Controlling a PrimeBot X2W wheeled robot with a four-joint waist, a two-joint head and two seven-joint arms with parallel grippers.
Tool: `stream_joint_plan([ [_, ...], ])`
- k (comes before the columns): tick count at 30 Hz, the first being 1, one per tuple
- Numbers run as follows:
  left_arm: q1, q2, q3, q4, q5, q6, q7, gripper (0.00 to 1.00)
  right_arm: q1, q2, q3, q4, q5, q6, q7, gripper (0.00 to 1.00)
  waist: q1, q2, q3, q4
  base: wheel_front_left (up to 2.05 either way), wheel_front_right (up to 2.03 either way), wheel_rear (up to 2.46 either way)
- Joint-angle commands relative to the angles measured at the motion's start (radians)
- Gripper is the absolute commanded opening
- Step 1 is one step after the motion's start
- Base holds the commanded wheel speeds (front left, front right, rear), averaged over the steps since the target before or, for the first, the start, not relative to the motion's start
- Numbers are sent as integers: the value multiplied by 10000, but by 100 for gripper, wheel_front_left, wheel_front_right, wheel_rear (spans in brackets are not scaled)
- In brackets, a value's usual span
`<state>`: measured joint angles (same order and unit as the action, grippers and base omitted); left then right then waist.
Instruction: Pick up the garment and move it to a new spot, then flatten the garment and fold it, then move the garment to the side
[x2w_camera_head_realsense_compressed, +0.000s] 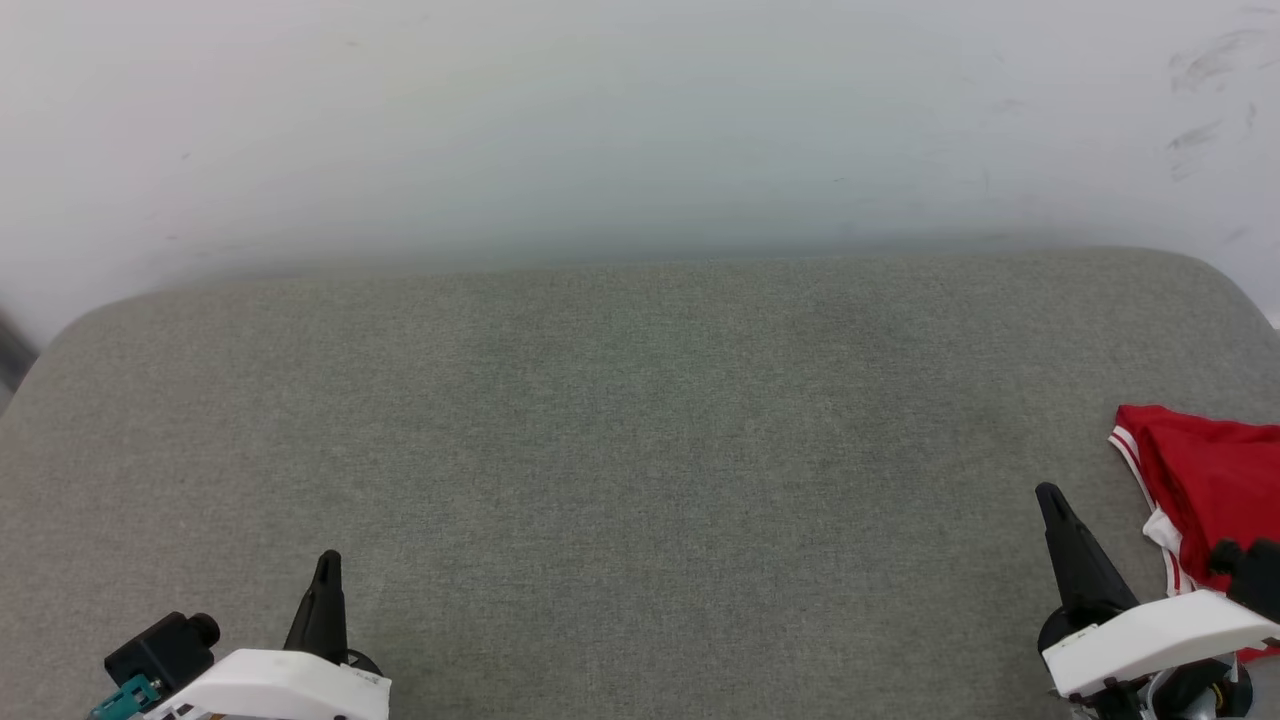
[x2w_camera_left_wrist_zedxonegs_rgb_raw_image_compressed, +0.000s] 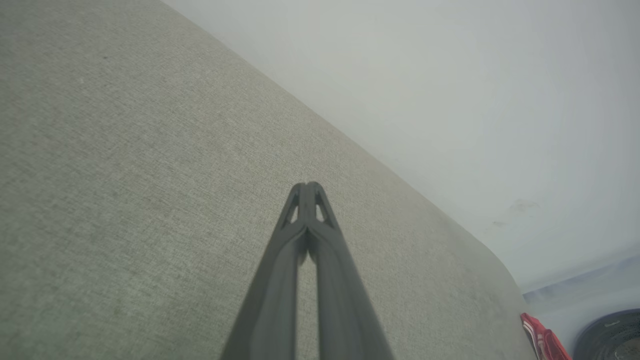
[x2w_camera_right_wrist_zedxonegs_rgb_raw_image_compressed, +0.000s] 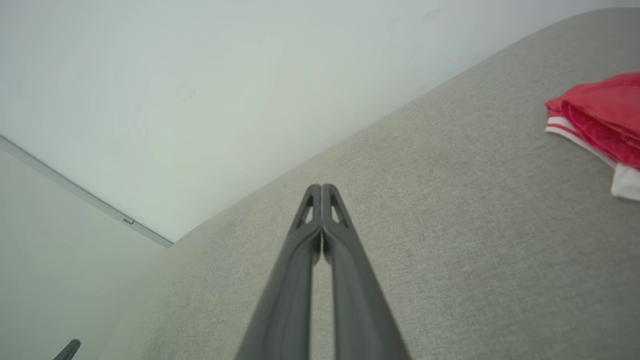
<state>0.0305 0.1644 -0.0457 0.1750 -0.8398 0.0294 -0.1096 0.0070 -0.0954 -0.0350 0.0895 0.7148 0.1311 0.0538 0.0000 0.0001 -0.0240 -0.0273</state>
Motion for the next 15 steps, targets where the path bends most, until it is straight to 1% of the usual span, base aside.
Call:
stream_joint_plan([
  [1, -320, -3, 117, -81, -251, -76, 62, 0, -309, 7, -66, -66, 300, -2, 19, 0, 0, -1, 3, 3, 0, 0, 0],
  [15, -561, -247, 442, 78, -1838, -407, 528, 0, -506, 108, -222, 276, 2146, -2, 148, 0, 0, -1, 44, 44, 0, 0, 0],
])
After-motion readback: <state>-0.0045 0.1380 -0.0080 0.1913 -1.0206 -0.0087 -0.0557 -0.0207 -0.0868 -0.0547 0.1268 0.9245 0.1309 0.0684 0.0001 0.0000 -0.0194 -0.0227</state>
